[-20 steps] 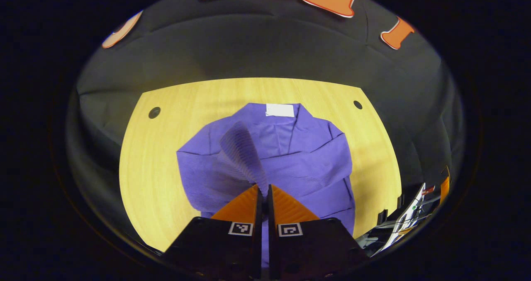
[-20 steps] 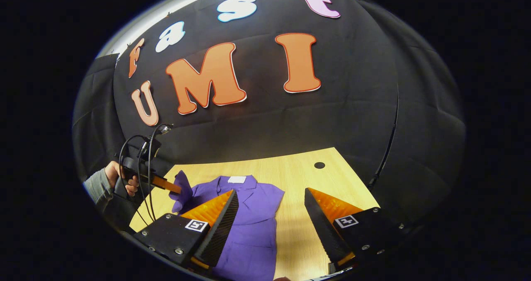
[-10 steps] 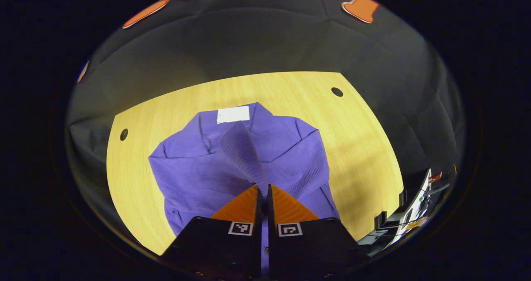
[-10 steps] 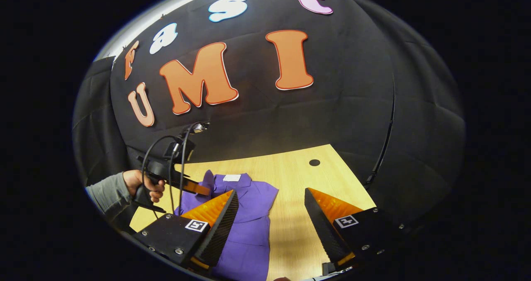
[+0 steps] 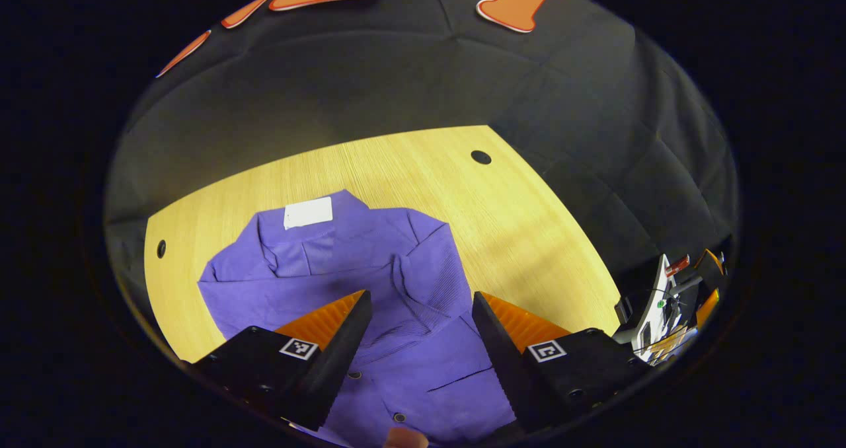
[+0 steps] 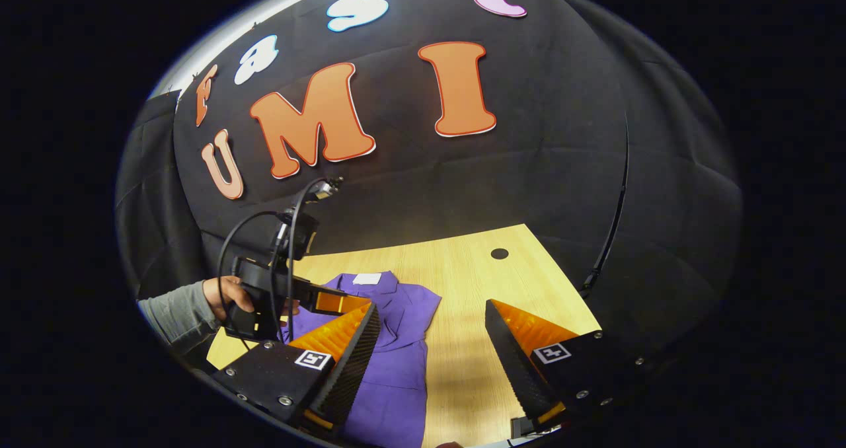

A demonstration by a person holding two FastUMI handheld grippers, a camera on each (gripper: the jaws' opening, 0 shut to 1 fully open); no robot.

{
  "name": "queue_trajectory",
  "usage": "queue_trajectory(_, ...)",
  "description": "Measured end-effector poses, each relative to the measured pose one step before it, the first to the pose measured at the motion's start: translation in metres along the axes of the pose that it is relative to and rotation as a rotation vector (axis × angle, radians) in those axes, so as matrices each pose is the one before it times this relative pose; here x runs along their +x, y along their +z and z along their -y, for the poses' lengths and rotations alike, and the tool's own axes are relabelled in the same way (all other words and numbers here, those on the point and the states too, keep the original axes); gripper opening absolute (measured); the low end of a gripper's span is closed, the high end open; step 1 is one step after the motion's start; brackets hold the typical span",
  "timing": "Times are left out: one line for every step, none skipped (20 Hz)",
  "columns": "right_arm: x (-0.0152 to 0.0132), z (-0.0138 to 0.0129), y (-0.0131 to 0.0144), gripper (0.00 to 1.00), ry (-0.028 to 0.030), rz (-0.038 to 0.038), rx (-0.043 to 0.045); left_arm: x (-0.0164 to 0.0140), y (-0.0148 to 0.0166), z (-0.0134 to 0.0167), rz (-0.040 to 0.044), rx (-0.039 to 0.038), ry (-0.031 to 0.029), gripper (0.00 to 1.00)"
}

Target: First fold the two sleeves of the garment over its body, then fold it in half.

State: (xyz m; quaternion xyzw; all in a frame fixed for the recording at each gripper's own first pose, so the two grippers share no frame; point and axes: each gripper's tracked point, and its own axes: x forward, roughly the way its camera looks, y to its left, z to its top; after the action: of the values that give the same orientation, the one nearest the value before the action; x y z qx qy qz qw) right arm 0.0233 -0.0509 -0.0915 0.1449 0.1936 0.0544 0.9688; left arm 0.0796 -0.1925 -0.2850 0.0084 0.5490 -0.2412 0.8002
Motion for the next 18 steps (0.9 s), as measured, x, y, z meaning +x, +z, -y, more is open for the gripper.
queue_trajectory(0.00151,-0.00223,-0.00111,0.95,0.00204,-0.00358,-0.00028,-0.01083,0.00152,-0.00549,0.01951,0.00142,0.00887,0.99)
queue_trajectory(0.00216,-0.00179,-0.00089,0.95,0.00039,-0.00172,-0.00205,-0.00921,0.00038,-0.00411,0.02062,-0.00288,0.00846,0.99)
queue_trajectory(0.00094,-0.00316,-0.00072,0.95,0.00436,-0.00212,-0.00279,-0.01097,-0.00187,-0.00810,0.02236,-0.00324,0.01503,0.99)
queue_trajectory(0.00201,-0.00238,-0.00002,0.95,0.00079,0.00017,-0.00370,-0.01071,-0.00148,-0.00845,0.02546,0.00124,0.01793,0.98)
queue_trajectory(0.00335,-0.00491,-0.00096,0.95,0.00409,0.00093,-0.00600,-0.01192,0.00073,-0.00906,0.03514,0.00318,0.01990,0.98)
queue_trajectory(0.00224,-0.00384,0.00081,0.95,-0.00109,0.00205,-0.00673,-0.01028,-0.00024,-0.00789,0.03623,0.00577,0.01814,0.98)
queue_trajectory(0.00264,-0.00466,-0.00069,0.95,0.00322,0.00110,-0.00550,-0.01099,0.00047,-0.00931,0.04076,0.00766,0.02188,0.98)
queue_trajectory(0.00156,-0.00404,0.00169,0.95,0.00166,0.00831,-0.00400,-0.01358,0.00091,-0.00772,0.04297,0.01003,0.02773,0.98)
queue_trajectory(0.00229,-0.00488,0.00303,0.95,0.00634,0.01439,-0.00599,-0.01372,0.00338,-0.01108,0.04747,0.00990,0.03548,0.98)
queue_trajectory(0.00185,-0.00427,0.00346,0.95,0.00348,0.01841,-0.00930,-0.01252,0.00351,-0.01022,0.04675,0.00395,0.03247,0.98)
queue_trajectory(0.00206,-0.00291,0.00234,0.95,0.00217,0.01426,-0.01478,-0.01071,0.00243,-0.00617,0.04538,-0.00243,0.03215,0.98)
queue_trajectory(0.00096,-0.00234,0.00324,0.95,0.00004,0.01538,-0.01640,-0.01110,0.00396,-0.00720,0.04402,-0.00565,0.02832,0.99)
queue_trajectory(0.00015,-0.00342,0.00507,0.95,0.00169,0.02072,-0.01789,-0.01168,0.00188,-0.00452,0.03730,-0.00919,0.03015,0.99)
queue_trajectory(0.00124,-0.00185,0.00576,0.95,-0.00057,0.02361,-0.01632,-0.01101,0.00329,-0.00504,0.03675,-0.00841,0.02739,0.99)
queue_trajectory(-0.00223,-0.00479,0.00585,0.95,0.00231,0.02638,-0.01697,-0.01127,0.00807,-0.00762,0.03941,-0.01062,0.03061,0.99)
queue_trajectory(-0.00027,-0.00340,0.00579,0.95,0.00272,0.02425,-0.01764,-0.01276,0.00594,-0.00586,0.03442,-0.00908,0.02060,0.99)
queue_trajectory(-0.00034,-0.00433,0.00287,0.95,0.01042,0.01672,-0.01486,-0.01075,0.00500,-0.00564,0.04280,-0.01271,0.02354,0.99)
queue_trajectory(-0.00063,-0.00484,-0.00090,0.95,0.00676,0.00767,-0.01528,-0.00961,0.00520,-0.00381,0.05067,-0.00934,0.02043,0.99)
